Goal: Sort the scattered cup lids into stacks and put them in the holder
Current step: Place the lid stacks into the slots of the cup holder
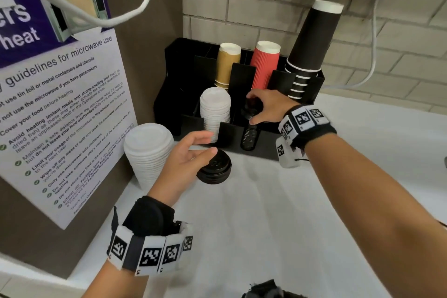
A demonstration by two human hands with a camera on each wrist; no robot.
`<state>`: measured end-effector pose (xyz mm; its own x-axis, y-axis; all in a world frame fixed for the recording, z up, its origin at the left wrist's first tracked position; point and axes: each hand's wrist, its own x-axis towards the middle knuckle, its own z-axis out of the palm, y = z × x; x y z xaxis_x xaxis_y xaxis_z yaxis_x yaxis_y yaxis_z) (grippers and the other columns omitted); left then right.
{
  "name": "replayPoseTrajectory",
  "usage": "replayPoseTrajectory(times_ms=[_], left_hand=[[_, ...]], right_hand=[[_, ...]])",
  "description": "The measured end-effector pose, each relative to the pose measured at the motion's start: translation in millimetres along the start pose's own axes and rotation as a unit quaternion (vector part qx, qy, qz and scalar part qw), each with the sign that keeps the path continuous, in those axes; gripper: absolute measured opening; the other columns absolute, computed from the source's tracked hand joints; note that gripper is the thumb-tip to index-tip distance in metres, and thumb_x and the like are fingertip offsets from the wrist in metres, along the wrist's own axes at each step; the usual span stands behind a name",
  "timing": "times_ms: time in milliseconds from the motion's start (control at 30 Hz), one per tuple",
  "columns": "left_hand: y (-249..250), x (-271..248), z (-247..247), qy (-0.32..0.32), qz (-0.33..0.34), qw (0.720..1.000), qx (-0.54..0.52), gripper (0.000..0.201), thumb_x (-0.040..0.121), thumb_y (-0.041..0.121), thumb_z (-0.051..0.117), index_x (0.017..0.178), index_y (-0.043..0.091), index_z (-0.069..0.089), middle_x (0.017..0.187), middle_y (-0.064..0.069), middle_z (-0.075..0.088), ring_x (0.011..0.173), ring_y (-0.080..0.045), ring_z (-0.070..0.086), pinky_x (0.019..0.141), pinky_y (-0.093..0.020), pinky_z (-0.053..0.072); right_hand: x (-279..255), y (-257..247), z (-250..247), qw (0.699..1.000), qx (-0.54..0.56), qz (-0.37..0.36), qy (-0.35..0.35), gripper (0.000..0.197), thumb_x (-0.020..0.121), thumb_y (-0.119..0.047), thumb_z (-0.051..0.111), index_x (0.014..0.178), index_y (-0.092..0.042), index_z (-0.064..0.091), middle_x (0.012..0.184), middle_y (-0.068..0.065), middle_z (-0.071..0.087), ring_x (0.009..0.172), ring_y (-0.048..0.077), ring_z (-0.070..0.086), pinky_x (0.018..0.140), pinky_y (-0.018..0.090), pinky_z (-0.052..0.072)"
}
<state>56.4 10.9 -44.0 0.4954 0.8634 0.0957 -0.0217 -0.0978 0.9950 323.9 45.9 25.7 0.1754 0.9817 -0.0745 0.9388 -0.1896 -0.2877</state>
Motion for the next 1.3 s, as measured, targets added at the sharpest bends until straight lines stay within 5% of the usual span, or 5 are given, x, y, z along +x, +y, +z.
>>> replayPoseTrajectory(times_ms=[367,800,967,1067,1300], left_hand=[[0.2,2.9,0.0,0.017,0.000,1.000,0.003,0.027,0.093,0.013,0.064,0.116,0.026,0.063,0.116,0.005,0.062,0.093,-0.014,0.065,0.092,-0.033,0.054],[-5.7,3.9,0.2,0.006,0.010,1.000,-0.017,0.026,0.093,0.013,0.064,0.111,0.031,0.065,0.111,0.007,0.063,0.090,-0.011,0.065,0.093,-0.037,0.054],[-4.6,0.9,-2.2,0.001,0.018,1.000,-0.021,0.026,0.093,0.013,0.064,0.110,0.032,0.065,0.111,0.007,0.063,0.091,-0.011,0.064,0.090,-0.034,0.054],[-3.2,-1.3,-4.4,0.001,0.026,0.999,-0.028,0.025,0.093,0.013,0.063,0.109,0.032,0.066,0.111,0.004,0.063,0.092,-0.010,0.064,0.086,-0.029,0.054],[0.4,-6.1,-7.5,0.012,0.038,0.999,-0.035,0.025,0.094,0.009,0.061,0.108,0.029,0.065,0.106,0.003,0.063,0.095,-0.015,0.064,0.083,-0.027,0.055]], right_hand=[[-6.2,-6.5,36.2,0.985,-0.170,-0.013,-0.004,0.085,0.080,-0.039,0.071,0.148,-0.015,0.027,0.141,0.013,0.044,0.120,0.032,0.050,0.096,0.042,0.047],[-24.7,-22.6,79.8,0.956,-0.285,0.064,-0.009,0.070,0.103,-0.027,0.036,0.151,-0.001,-0.008,0.159,0.023,-0.002,0.148,0.035,0.005,0.121,0.042,0.009],[-37.8,-32.2,45.7,0.982,-0.187,0.035,0.015,0.085,0.093,-0.030,0.053,0.153,-0.005,-0.001,0.160,0.015,0.003,0.149,0.028,0.005,0.120,0.047,0.011],[-50.6,-46.9,44.5,0.984,-0.101,-0.072,0.127,0.069,0.086,-0.023,0.057,0.148,-0.012,0.029,0.147,0.013,0.034,0.136,0.030,0.033,0.108,0.048,0.032],[-51.5,-71.2,97.6,0.991,-0.009,-0.091,-0.100,0.075,0.079,-0.042,0.073,0.143,-0.026,0.038,0.129,0.007,0.044,0.119,0.027,0.045,0.098,0.041,0.045]])
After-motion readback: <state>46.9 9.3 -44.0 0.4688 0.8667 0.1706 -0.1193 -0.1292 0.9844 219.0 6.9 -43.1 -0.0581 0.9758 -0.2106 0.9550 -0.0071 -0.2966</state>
